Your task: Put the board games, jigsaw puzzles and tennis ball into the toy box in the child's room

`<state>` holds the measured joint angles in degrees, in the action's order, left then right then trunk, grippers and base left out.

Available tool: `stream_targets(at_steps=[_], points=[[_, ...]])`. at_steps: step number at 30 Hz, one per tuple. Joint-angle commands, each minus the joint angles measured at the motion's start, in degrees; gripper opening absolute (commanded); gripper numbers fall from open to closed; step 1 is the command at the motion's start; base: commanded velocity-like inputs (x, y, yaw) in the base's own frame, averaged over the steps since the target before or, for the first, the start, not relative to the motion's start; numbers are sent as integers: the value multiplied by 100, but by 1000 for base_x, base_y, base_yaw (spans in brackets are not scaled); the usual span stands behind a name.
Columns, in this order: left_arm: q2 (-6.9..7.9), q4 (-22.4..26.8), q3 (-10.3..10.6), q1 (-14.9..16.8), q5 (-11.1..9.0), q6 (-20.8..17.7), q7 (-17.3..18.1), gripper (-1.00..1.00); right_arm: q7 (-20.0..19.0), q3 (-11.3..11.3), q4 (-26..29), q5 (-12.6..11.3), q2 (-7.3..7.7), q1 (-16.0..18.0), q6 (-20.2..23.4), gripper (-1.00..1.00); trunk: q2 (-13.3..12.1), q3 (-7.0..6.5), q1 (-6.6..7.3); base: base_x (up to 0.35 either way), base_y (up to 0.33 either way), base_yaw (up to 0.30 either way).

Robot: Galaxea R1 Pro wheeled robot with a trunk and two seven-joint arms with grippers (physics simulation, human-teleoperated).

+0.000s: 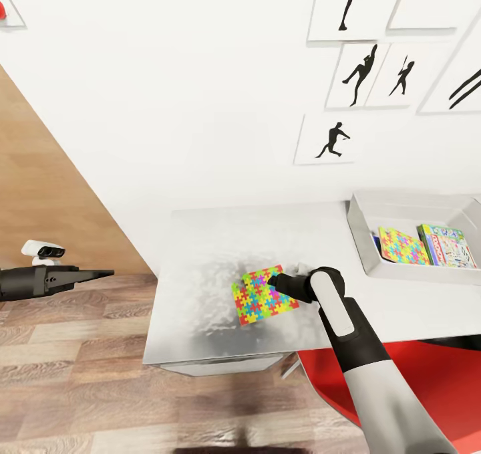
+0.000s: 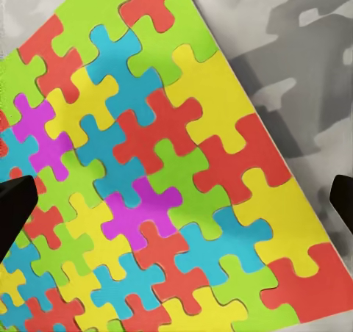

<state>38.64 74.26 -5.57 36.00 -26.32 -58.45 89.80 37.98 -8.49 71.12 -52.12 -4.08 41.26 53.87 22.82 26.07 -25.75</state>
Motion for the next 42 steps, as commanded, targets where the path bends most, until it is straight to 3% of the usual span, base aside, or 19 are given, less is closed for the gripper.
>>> stream_targets(at_steps=[1, 42], points=[[3, 1, 3, 4, 0, -61, 20, 100, 60, -3, 6, -53, 1, 5, 9, 100, 10, 9, -3, 0, 0, 0], [3, 1, 3, 4, 3, -57, 20, 100, 60, 4, -13, -59, -5, 5, 10, 100, 10, 9, -3, 0, 72, 0]])
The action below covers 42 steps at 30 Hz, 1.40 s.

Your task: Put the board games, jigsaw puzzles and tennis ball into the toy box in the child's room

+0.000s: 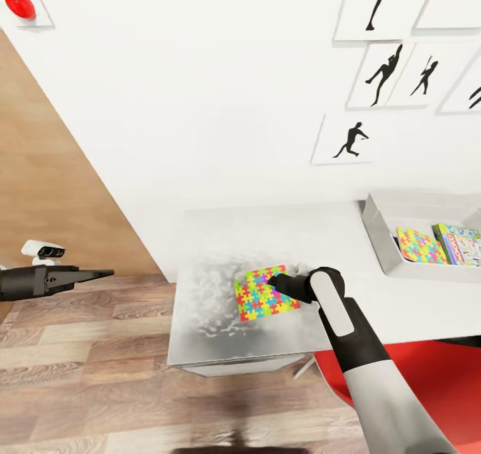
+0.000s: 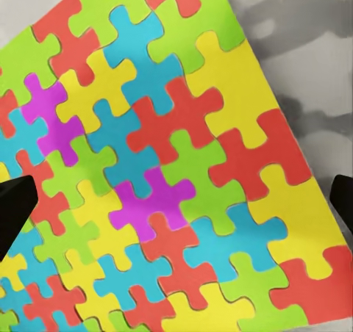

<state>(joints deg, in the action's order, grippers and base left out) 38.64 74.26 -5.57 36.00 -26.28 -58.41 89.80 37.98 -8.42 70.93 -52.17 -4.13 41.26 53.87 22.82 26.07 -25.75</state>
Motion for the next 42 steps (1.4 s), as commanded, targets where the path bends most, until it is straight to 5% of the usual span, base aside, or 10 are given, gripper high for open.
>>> stream_targets(at_steps=[1, 42], points=[[3, 0, 3, 4, 0, -61, 20, 100, 60, -4, 6, -54, 0, 5, 10, 100, 10, 9, -3, 0, 44, 0], [3, -9, -41, 4, 0, -64, 20, 100, 60, -10, 18, -47, -18, 9, 10, 100, 10, 9, -3, 0, 123, 0]])
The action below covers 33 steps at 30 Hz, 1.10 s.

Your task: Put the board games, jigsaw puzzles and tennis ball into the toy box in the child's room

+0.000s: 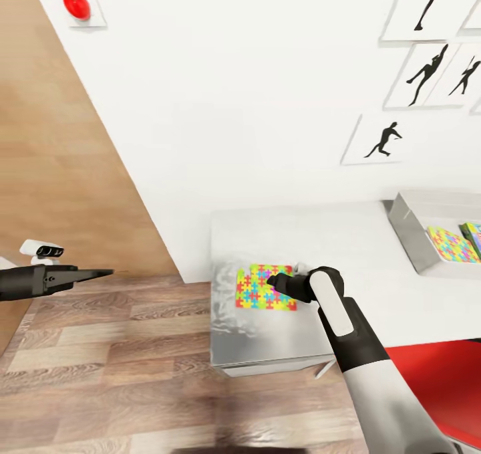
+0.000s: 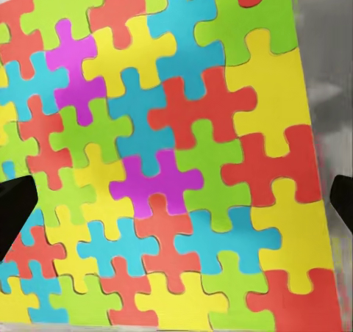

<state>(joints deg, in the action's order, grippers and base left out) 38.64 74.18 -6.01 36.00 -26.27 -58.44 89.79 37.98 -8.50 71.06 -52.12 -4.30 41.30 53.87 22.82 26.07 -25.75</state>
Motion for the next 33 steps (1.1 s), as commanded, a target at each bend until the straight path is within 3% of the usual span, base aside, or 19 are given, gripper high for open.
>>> stream_targets(at_steps=[1, 33], points=[[3, 0, 3, 4, -1, -61, 21, 100, 60, -3, 8, -55, -1, 6, 10, 100, 10, 9, -3, 0, 69, 0], [2, 0, 3, 4, 3, -59, 21, 100, 66, -3, 22, -53, -53, 9, 10, 100, 10, 9, -3, 1, 116, 0]])
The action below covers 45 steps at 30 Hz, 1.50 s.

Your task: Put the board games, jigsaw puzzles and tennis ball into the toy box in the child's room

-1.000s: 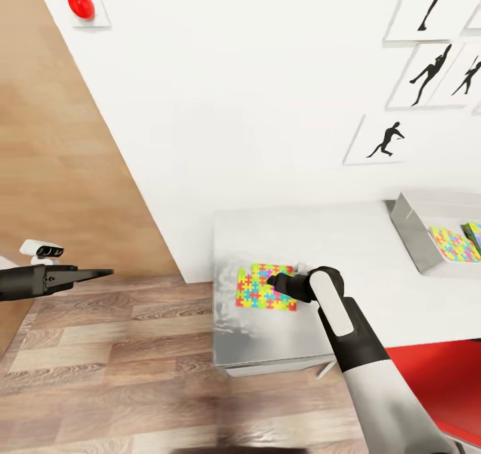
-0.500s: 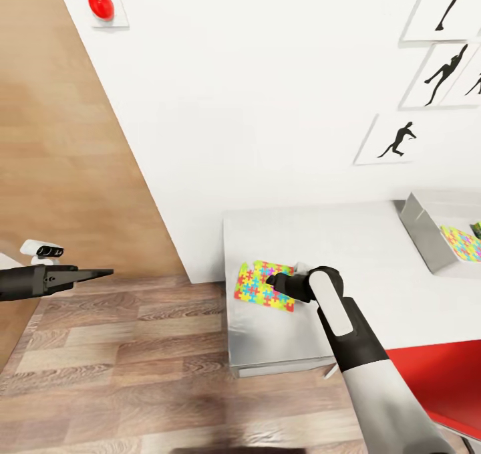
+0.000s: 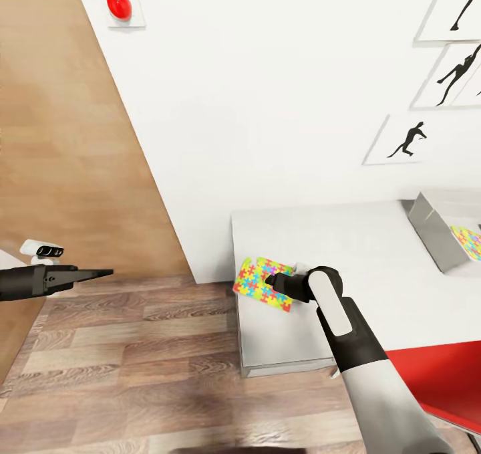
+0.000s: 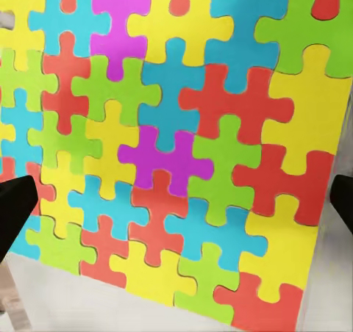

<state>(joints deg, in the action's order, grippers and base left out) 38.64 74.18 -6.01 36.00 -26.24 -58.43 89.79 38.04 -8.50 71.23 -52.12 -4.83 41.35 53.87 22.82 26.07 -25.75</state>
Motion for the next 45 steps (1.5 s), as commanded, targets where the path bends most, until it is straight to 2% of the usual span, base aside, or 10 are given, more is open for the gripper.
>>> stream_targets(at_steps=[1, 45], points=[[3, 0, 3, 4, 0, -62, 21, 100, 60, -3, 5, -53, -1, 5, 10, 100, 10, 9, -3, 0, 52, 0], [0, 0, 3, 4, 5, -57, 21, 100, 54, -3, 18, -53, 8, 5, 9, 100, 10, 9, -3, 0, 66, 0]])
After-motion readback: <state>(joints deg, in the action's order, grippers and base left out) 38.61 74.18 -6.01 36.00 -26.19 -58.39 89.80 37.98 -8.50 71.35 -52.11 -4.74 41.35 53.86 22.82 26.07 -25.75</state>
